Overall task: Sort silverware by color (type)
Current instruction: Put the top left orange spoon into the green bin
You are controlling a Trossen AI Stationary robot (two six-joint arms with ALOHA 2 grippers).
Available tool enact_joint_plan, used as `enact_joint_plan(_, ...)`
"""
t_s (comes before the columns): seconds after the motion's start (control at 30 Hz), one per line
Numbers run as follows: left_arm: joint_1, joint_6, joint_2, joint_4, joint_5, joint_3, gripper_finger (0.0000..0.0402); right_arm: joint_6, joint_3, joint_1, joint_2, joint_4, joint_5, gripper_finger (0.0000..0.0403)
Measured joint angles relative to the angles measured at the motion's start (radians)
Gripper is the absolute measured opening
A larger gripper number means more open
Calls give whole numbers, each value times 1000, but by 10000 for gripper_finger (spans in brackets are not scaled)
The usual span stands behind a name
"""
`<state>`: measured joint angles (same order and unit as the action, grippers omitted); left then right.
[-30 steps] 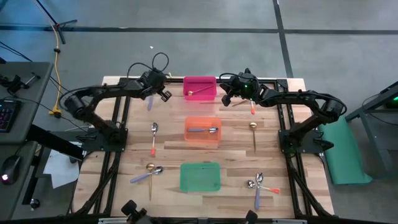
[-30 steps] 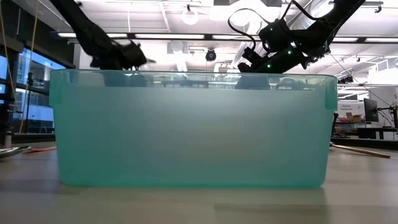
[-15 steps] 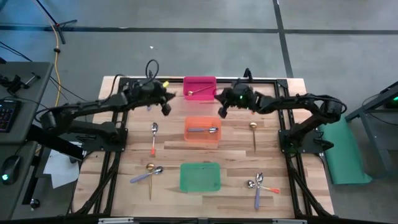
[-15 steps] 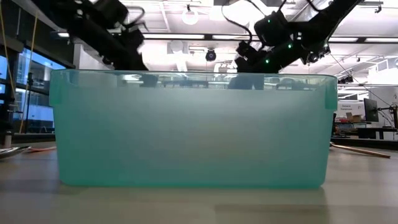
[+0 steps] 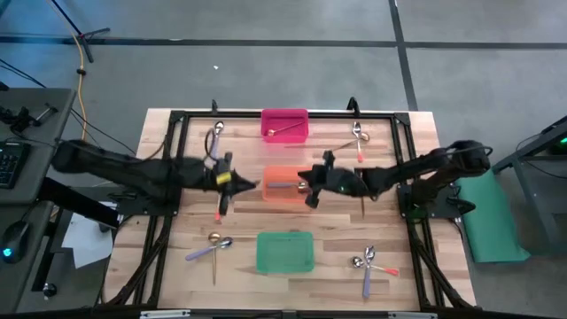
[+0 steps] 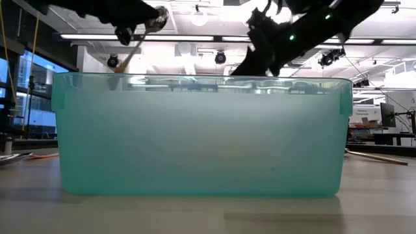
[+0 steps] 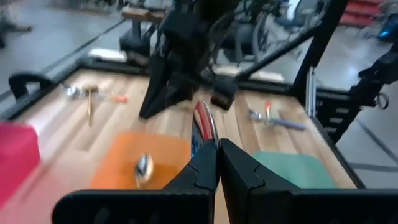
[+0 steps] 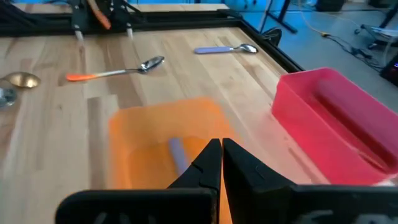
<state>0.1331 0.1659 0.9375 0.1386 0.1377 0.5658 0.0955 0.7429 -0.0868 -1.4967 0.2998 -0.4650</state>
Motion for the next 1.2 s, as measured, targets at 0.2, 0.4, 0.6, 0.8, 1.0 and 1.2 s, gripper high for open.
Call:
enact_joint_plan(0.2,259,115,112,-64,285,75,1,140,0,-122,0,-84,-195,0)
enact_joint_plan(0.4,415,254,308,-212,444,232,1,152,0,-131,1,-145,-190,0)
enact_joint_plan(0.6,456,387,502,-377,471,425,1,124,0,-79,1,-145,-105,0)
enact_joint_plan(0.8,468,434,670,-525,497,656,1,136,0,-32,1,-150,-96,0)
enact_joint_plan(1.0,479,397,845,-500,478,827,1,127,0,16,1,-155,-52,0)
enact_joint_plan(1.2,452,390,996,-521,473,969,1,107,0,42,1,-155,-27,0)
